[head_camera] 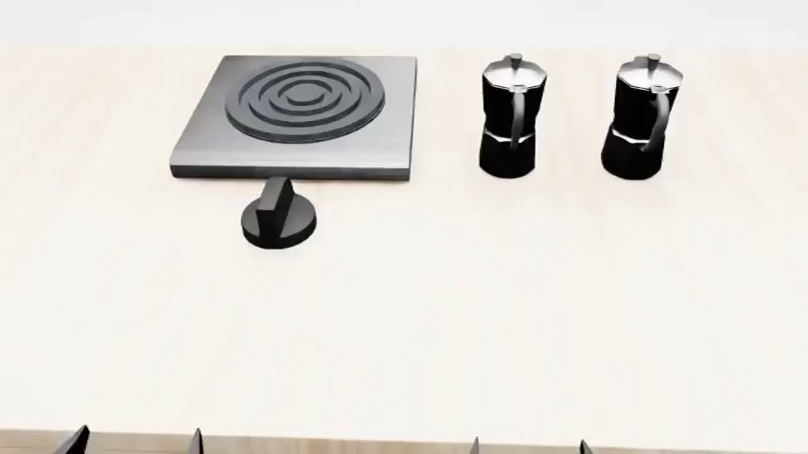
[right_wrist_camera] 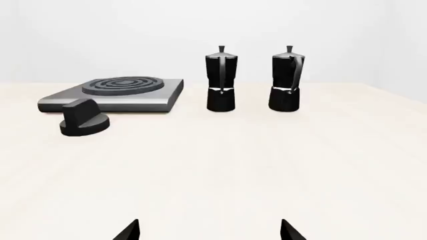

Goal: Put both moka pots on the stove.

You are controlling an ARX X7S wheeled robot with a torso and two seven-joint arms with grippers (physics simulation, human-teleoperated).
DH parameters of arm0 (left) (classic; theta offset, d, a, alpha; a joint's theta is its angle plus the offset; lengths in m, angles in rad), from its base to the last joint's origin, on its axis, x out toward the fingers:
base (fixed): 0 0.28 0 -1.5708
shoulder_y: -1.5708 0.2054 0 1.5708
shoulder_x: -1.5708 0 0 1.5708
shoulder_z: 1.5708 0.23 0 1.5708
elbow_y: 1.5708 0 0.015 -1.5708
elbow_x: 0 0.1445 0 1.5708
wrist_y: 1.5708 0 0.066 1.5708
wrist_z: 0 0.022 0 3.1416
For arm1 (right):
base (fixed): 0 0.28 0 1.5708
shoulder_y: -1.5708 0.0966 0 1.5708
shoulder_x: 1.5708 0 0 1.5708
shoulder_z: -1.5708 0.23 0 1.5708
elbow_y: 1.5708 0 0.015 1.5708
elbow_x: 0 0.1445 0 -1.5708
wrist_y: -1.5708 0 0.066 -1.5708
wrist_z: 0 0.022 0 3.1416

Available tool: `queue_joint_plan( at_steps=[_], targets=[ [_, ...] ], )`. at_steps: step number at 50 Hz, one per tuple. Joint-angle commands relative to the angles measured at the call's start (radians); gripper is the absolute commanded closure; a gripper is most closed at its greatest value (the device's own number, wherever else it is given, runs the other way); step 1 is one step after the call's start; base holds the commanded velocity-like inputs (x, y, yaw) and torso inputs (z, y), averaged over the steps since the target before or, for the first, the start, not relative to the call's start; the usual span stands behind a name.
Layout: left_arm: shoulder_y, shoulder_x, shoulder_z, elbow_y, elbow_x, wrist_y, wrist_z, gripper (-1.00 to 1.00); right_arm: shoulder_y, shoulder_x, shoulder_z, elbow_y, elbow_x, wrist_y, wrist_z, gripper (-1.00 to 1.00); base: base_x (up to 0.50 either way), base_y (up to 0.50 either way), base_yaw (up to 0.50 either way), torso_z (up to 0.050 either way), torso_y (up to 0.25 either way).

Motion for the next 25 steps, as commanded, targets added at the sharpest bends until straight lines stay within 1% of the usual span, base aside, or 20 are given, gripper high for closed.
queue_joint_plan(
  at_steps=[1, 6, 11, 17, 18, 21, 25],
  targets=[
    [-0.001, -0.021, 0.024, -0.003, -0.021, 0.002, -0.024, -1.00, -0.001, 0.019, -0.023, -0.002, 0.019, 0.001, 0.023, -1.00, 0.00, 0.00, 0.00, 0.000, 0.000],
    [0.000, -0.037, 0.045, 0.002, -0.027, 0.003, -0.045, -1.00, 0.003, 0.036, -0.046, 0.006, 0.027, -0.006, 0.043, -1.00, 0.00, 0.00, 0.00, 0.000, 0.000],
    [0.002, -0.048, 0.059, 0.012, -0.034, -0.002, -0.060, -1.00, -0.005, 0.050, -0.057, -0.030, 0.043, 0.011, 0.052, -1.00, 0.00, 0.00, 0.00, 0.000, 0.000],
    [0.022, -0.062, 0.073, 0.089, -0.039, -0.025, -0.075, -1.00, -0.041, 0.067, -0.067, -0.187, 0.047, 0.065, 0.072, -1.00, 0.00, 0.00, 0.00, 0.000, 0.000],
    [0.031, -0.065, 0.074, 0.127, -0.044, -0.038, -0.076, -1.00, -0.055, 0.071, -0.067, -0.249, 0.057, 0.088, 0.072, -1.00, 0.00, 0.00, 0.00, 0.000, 0.000],
    [0.046, -0.071, 0.078, 0.185, -0.051, -0.055, -0.082, -1.00, -0.072, 0.081, -0.075, -0.318, 0.045, 0.098, 0.083, -1.00, 0.00, 0.00, 0.00, 0.000, 0.000],
    [0.080, -0.083, 0.089, 0.331, -0.039, -0.090, -0.098, -1.00, -0.104, 0.094, -0.081, -0.473, 0.057, 0.157, 0.087, -1.00, 0.00, 0.00, 0.00, 0.000, 0.000]
  ],
)
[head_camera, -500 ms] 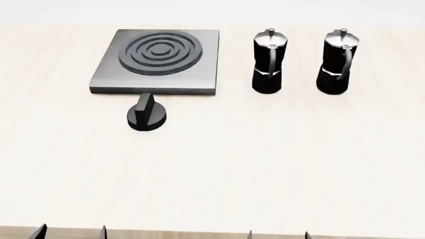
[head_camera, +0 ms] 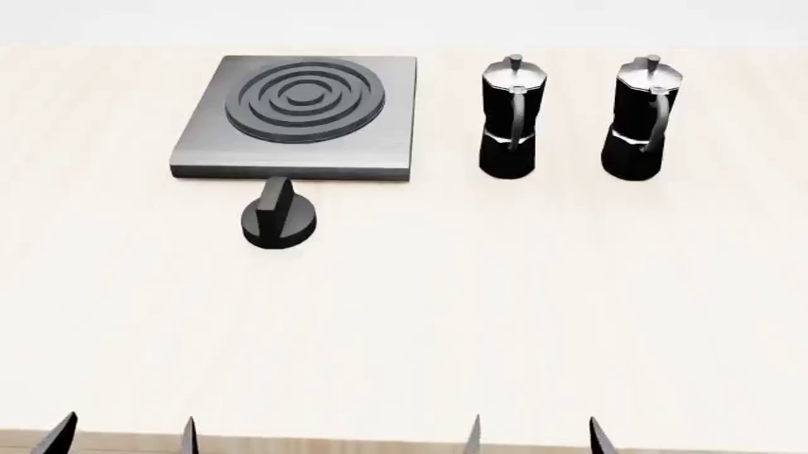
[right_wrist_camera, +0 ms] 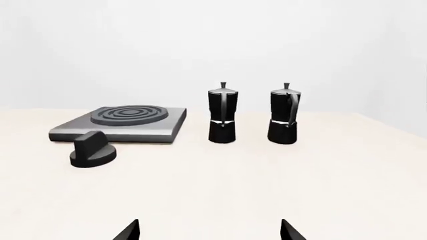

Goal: Put both moka pots on the stove.

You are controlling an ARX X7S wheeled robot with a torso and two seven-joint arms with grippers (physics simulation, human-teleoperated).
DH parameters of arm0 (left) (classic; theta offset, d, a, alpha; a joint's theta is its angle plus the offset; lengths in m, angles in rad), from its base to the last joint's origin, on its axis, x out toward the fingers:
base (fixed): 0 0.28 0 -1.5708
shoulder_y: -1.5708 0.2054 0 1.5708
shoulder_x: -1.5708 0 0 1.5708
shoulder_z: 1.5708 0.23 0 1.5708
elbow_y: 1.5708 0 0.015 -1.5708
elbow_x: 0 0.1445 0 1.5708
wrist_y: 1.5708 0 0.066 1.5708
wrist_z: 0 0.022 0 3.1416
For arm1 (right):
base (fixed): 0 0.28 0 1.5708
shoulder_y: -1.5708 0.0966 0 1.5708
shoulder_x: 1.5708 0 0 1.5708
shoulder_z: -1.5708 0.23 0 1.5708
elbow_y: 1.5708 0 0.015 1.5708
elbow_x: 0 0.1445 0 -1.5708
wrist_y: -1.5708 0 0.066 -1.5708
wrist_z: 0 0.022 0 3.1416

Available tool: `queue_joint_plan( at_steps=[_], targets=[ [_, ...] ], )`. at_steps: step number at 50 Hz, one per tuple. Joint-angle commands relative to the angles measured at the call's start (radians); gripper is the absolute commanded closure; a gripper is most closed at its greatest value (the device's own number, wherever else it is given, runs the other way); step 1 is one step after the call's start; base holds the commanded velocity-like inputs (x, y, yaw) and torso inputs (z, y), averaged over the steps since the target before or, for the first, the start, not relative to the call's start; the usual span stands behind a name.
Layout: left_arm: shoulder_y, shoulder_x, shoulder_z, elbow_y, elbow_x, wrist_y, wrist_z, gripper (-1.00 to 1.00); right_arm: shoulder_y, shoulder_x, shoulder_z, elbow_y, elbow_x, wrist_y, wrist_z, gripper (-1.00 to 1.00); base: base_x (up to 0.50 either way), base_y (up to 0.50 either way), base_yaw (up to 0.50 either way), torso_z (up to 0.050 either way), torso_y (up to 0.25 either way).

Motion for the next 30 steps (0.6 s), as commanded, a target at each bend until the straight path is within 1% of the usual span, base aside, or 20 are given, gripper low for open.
queue_joint_plan(
  at_steps=[1, 7, 9, 10, 11, 20, 30],
  targets=[
    [0.063, -0.029, 0.024, 0.259, -0.009, -0.071, -0.032, -1.00, -0.070, 0.034, -0.021, -0.319, 0.018, 0.105, 0.027, -1.00, 0.00, 0.00, 0.00, 0.000, 0.000],
    [0.106, -0.046, 0.027, 0.460, -0.015, -0.132, -0.048, -1.00, -0.099, 0.047, -0.027, -0.453, 0.013, 0.128, 0.045, -1.00, 0.00, 0.00, 0.00, 0.000, 0.000],
    [0.114, -0.048, 0.026, 0.493, -0.013, -0.131, -0.056, -1.00, -0.104, 0.049, -0.025, -0.488, 0.028, 0.147, 0.047, -1.00, 0.00, 0.00, 0.00, 0.000, 0.000],
    [0.121, -0.050, 0.026, 0.510, -0.009, -0.108, -0.060, -1.00, -0.106, 0.048, -0.023, -0.509, 0.030, 0.149, 0.054, -1.00, 0.00, 0.00, 0.00, 0.000, 0.000],
    [0.121, -0.050, 0.026, 0.510, -0.009, -0.108, -0.060, -1.00, -0.109, 0.049, -0.027, -0.510, 0.010, 0.126, 0.063, -1.00, 0.00, 0.00, 0.00, 0.000, 0.000],
    [0.144, -0.066, 0.032, 0.608, -0.006, -0.131, -0.083, -1.00, -0.121, 0.059, -0.033, -0.546, 0.039, 0.118, 0.073, -1.00, 0.00, 0.00, 0.00, 0.000, 0.000],
    [0.147, -0.080, 0.051, 0.623, 0.006, -0.134, -0.098, -1.00, -0.120, 0.074, -0.048, -0.550, 0.045, 0.132, 0.084, -1.00, 0.03, 0.00, 0.00, 0.000, 0.000]
  ],
)
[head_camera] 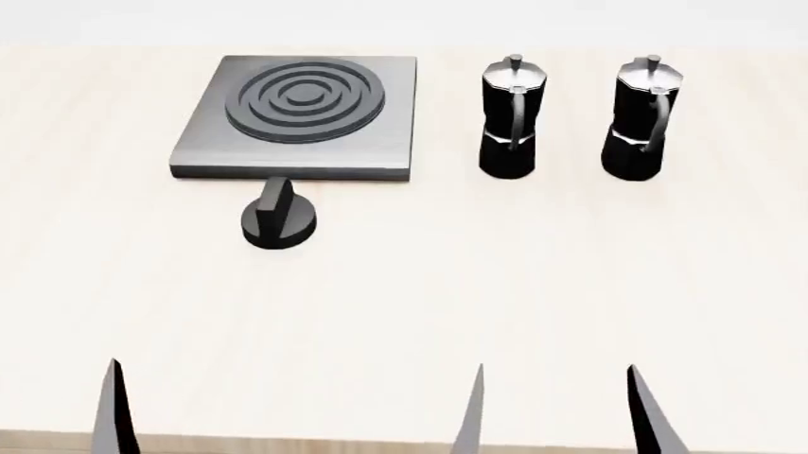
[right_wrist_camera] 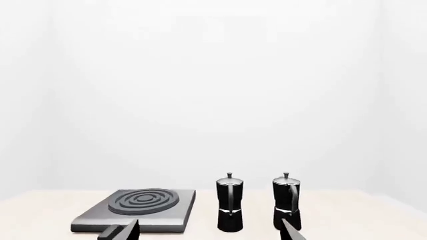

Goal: Put both moka pots on the stove.

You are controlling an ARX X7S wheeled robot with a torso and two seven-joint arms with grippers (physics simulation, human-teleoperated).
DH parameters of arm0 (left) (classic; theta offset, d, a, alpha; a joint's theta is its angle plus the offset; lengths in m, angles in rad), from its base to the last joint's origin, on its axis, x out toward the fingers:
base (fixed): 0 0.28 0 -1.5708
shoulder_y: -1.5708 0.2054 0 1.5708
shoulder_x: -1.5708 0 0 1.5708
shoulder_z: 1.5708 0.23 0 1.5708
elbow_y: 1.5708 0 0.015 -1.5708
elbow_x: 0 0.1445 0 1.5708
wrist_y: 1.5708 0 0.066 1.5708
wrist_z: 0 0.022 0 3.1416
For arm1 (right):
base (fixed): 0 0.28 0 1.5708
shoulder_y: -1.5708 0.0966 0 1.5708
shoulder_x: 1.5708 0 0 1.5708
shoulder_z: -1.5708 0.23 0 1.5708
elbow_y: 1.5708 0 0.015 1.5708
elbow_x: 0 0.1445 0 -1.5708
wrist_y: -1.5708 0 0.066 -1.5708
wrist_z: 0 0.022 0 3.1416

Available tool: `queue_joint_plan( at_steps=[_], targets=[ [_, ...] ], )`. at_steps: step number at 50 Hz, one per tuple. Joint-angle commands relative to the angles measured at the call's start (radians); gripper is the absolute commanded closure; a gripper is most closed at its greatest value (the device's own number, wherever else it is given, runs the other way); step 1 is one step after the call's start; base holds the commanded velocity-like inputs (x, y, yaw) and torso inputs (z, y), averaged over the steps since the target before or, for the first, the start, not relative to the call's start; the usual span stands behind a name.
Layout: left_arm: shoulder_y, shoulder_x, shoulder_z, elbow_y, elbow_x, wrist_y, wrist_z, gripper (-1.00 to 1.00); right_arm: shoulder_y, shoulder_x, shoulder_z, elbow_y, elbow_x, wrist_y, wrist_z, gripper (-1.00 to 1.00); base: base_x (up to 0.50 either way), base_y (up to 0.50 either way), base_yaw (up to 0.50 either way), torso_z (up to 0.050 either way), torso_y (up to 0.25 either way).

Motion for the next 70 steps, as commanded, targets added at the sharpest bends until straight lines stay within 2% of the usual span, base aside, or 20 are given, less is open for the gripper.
queue_joint_plan(
  at_steps=[1, 70],
  targets=[
    [0.015, -0.017, 0.018, 0.066, 0.008, -0.012, -0.021, -1.00, -0.008, 0.016, -0.014, -0.042, 0.007, 0.016, 0.019, -1.00, 0.25, 0.00, 0.00, 0.000, 0.000],
    [0.004, -0.076, 0.076, 0.053, -0.020, -0.005, -0.078, -1.00, -0.001, 0.074, -0.058, -0.019, 0.035, -0.002, 0.083, -1.00, 0.25, 0.00, 0.00, 0.000, 0.000]
  ],
)
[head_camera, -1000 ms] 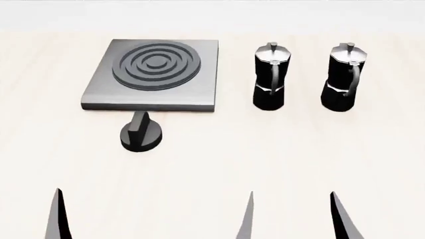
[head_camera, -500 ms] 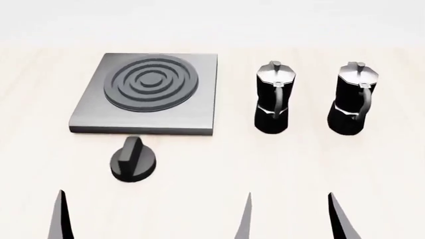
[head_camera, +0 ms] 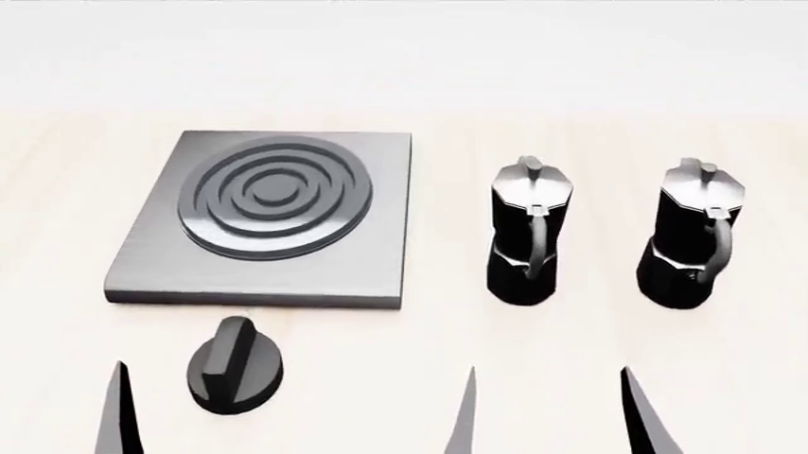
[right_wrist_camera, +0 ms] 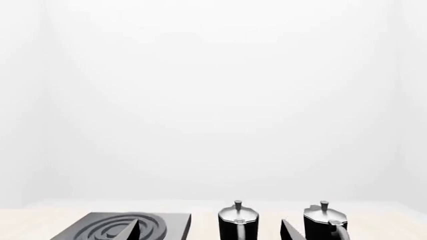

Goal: Put both moka pots on the stove.

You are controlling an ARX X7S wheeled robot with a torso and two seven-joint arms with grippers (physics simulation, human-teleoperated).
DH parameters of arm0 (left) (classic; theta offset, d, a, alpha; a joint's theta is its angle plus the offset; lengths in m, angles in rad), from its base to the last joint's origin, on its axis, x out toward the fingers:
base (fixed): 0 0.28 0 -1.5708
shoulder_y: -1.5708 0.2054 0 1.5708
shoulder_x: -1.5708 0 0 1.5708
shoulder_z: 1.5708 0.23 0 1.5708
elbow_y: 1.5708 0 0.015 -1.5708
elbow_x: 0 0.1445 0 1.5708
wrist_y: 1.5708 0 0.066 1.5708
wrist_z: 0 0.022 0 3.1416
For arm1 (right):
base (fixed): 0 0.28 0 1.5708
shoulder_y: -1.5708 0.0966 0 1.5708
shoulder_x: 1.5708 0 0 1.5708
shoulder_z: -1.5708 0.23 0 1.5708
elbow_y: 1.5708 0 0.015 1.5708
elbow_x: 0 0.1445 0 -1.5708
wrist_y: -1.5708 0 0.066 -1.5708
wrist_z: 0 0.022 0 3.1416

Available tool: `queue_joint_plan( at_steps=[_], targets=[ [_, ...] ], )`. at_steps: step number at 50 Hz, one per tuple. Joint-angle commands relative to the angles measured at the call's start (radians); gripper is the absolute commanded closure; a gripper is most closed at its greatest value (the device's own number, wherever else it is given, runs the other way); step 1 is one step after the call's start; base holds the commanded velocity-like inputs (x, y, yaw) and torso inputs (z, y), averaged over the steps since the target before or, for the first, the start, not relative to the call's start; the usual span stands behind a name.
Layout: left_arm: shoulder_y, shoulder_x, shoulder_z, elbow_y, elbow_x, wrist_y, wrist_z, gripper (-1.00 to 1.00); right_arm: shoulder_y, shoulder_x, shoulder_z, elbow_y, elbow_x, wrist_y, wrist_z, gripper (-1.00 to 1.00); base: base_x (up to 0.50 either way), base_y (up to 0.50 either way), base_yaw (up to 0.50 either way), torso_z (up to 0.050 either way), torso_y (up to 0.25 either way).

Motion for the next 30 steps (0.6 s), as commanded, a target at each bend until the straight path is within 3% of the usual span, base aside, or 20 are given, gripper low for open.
queue_joint_plan(
  at_steps=[1, 30],
  targets=[
    [-0.001, -0.008, 0.007, 0.001, -0.006, 0.000, -0.008, -1.00, 0.003, 0.008, -0.002, 0.009, 0.010, -0.008, 0.008, -1.00, 0.26, 0.00, 0.00, 0.000, 0.000],
    [-0.004, -0.027, 0.024, -0.008, -0.009, 0.008, -0.029, -1.00, 0.010, 0.021, -0.021, 0.024, -0.007, -0.015, 0.041, -1.00, 0.24, 0.00, 0.00, 0.000, 0.001]
  ],
)
